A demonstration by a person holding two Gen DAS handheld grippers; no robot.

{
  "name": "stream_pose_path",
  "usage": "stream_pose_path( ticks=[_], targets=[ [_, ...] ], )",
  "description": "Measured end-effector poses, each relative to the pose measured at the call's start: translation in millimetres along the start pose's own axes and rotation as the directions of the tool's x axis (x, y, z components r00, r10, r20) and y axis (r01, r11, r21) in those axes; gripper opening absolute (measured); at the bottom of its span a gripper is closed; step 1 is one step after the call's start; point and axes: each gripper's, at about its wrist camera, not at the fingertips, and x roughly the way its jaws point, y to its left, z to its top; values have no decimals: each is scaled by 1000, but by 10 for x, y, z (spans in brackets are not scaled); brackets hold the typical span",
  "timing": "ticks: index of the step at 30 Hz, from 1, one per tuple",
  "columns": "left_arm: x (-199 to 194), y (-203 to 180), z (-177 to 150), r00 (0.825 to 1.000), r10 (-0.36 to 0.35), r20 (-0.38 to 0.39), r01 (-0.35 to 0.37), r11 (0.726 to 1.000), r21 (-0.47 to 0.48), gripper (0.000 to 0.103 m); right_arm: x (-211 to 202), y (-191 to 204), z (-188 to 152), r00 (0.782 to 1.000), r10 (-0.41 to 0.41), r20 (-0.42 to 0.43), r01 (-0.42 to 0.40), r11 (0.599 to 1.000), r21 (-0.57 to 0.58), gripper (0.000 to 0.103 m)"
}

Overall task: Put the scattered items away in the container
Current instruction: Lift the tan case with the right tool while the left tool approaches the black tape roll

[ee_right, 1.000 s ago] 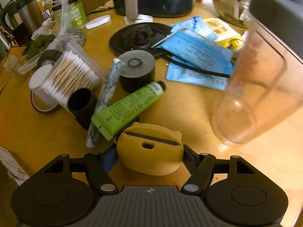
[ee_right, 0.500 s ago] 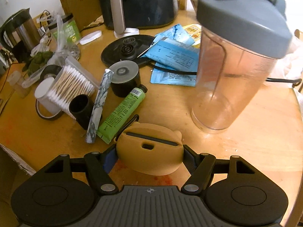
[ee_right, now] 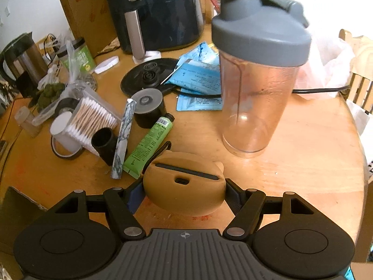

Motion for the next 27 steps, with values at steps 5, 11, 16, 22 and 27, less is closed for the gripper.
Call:
stream_pose_path(
  ticks=[5, 11, 16, 22, 27],
  targets=[
    [37, -29, 110, 1000, -6, 23, 5, 999, 32, 103, -126, 9, -18, 1000, -11, 21, 10, 1000, 28, 73],
    [103, 48, 306, 998, 14, 65, -16, 999, 32, 103, -230, 34, -51, 999, -31, 33, 29, 998, 54, 73],
    [164, 182, 492, 993, 51, 108, -53, 998, 17, 103, -342, 49, -69, 997, -51, 50, 46, 995, 88, 73],
    [338, 334, 659, 991, 79, 107, -82, 996, 25, 103, -454, 77, -79, 995, -83, 54, 76, 990, 117, 73],
    [464, 440, 719, 994, 81, 75, -83, 996, 28, 103, -559, 107, -94, 993, -105, 49, 98, 987, 124, 73]
  ],
)
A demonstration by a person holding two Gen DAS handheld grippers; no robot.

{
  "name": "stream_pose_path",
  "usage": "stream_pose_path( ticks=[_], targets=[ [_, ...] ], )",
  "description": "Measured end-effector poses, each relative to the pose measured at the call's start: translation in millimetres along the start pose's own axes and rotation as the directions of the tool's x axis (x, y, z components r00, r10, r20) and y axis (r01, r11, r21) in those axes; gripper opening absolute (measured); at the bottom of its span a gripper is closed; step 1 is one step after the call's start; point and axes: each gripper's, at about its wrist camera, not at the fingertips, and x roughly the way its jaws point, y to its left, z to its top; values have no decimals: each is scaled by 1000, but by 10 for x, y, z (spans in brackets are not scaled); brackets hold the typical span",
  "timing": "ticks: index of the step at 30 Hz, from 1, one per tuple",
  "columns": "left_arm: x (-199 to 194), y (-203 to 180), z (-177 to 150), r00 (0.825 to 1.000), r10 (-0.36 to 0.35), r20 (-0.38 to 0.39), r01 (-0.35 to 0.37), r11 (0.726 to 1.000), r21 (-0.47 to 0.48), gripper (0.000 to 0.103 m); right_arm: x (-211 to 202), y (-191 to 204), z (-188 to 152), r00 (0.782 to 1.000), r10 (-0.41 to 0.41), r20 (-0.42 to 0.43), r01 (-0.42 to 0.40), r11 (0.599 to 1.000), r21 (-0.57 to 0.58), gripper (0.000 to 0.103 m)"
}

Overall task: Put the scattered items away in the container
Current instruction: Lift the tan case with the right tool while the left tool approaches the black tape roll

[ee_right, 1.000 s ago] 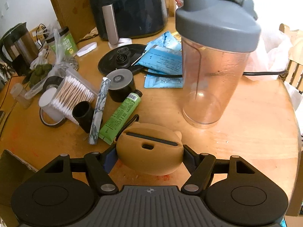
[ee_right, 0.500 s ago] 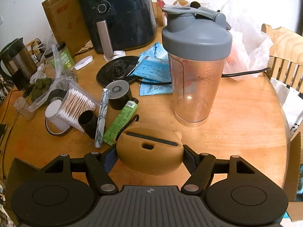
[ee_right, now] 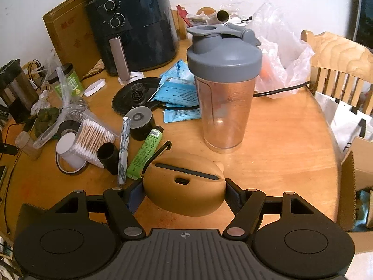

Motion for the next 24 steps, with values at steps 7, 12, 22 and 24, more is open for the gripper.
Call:
stream_pose_path(
  ticks=[7, 12, 22, 24],
  targets=[
    [137, -10, 32, 999, -25, -32, 26, 999, 31, 103, -128, -36, 50, 999, -37, 13, 37, 999, 22, 73],
    [216, -69, 55, 998, -49, -34, 50, 997, 57, 103, -155, -49, 96, 998, -51, 21, 50, 998, 30, 73],
    [441, -280, 48, 994, -91, -64, 100, 984, 147, 85, -131, -60, 77, 998, -62, 3, 62, 997, 53, 73],
    [477, -310, 39, 992, -107, -66, 116, 981, 156, 85, -136, -64, 67, 998, -67, 0, 67, 996, 57, 73]
  ],
)
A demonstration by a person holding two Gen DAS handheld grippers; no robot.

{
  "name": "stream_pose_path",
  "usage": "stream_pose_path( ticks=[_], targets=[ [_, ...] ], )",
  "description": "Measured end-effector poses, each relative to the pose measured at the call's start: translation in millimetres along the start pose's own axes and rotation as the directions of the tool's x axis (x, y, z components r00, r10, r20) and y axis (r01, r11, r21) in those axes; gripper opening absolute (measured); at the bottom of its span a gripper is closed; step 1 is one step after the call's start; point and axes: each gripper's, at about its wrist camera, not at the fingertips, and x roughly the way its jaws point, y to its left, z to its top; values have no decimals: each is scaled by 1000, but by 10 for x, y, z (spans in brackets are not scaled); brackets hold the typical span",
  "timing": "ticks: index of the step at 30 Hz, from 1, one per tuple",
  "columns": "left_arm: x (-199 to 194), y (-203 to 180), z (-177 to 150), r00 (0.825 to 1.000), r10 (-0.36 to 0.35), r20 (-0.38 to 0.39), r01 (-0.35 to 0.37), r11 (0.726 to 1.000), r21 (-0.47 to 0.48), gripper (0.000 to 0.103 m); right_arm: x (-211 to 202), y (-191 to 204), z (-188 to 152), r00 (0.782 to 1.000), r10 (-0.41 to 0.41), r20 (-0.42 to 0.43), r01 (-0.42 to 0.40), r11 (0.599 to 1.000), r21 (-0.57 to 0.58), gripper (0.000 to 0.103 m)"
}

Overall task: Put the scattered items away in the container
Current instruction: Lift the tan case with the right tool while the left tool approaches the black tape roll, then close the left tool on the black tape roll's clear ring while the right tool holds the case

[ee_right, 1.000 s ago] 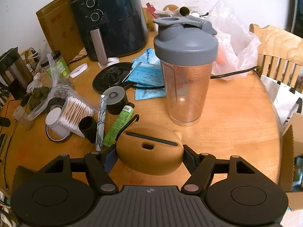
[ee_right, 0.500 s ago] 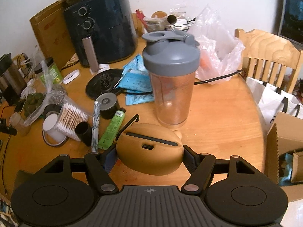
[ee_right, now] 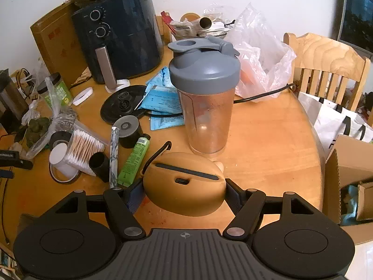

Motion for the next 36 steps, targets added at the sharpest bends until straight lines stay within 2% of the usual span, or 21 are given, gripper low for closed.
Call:
stream_pose_path(
  ticks=[6, 12, 15, 18, 23, 27, 31, 32, 36],
  targets=[
    [75, -94, -1, 999, -48, -11, 49, 998, 44, 84, -19, -44, -38, 1000, -23, -8, 23, 1000, 16, 73],
    [187, -182, 7, 998, -62, -27, 63, 995, 78, 76, -35, -82, -106, 999, -47, -21, 48, 998, 36, 73],
    [222, -204, 18, 997, -72, -31, 75, 993, 89, 68, -60, -87, -141, 998, -55, -26, 56, 997, 45, 73],
    [255, -240, 31, 996, -85, -33, 88, 991, 101, 67, -93, -94, -178, 998, -61, -29, 62, 997, 51, 73],
    [298, -298, 59, 995, -93, -30, 96, 988, 123, 59, -129, -107, -241, 997, -74, -37, 76, 995, 65, 73],
    [352, -323, 68, 994, -98, -43, 103, 986, 130, 38, -145, -123, -287, 996, -84, -43, 87, 993, 77, 73],
    [375, -326, 78, 988, -149, -48, 154, 981, 121, 14, -158, -135, -330, 994, -93, -49, 97, 992, 85, 73],
    [376, -325, 83, 985, -163, -48, 167, 979, 117, 10, -160, -135, -338, 994, -95, -50, 99, 991, 87, 73],
    [384, -308, 111, 980, -193, -51, 197, 975, 105, 10, -174, -135, -373, 994, -99, -54, 104, 990, 91, 73]
  ],
)
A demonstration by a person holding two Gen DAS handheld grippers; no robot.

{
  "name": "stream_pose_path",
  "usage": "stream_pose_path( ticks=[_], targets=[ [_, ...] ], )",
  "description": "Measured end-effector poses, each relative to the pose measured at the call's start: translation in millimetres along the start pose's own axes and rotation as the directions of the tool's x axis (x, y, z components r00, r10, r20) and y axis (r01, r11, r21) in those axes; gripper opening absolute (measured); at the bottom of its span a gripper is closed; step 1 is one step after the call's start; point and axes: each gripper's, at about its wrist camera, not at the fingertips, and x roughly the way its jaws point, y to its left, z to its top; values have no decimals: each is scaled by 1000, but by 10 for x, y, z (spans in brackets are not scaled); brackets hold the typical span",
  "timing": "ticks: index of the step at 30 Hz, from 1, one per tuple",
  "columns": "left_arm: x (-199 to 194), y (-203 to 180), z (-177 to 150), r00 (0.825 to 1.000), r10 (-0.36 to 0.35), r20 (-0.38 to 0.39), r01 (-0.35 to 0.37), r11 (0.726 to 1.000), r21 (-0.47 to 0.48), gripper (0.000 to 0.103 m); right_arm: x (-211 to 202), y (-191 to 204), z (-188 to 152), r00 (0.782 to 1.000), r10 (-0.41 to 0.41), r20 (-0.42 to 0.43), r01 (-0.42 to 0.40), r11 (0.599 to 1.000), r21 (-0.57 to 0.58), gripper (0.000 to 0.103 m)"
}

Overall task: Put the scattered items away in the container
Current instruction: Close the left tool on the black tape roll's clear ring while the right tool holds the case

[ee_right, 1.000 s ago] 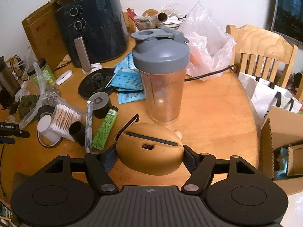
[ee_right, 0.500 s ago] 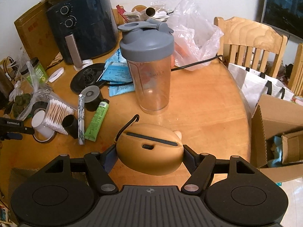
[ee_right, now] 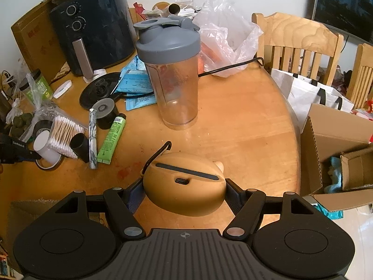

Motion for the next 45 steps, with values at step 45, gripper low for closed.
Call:
stream_pose_path(
  ticks=[45],
  targets=[
    [-509, -27, -138, 997, -62, 38, 60, 997, 49, 9, -2, 67, 74, 998, 64, 17, -63, 998, -21, 73]
  ],
)
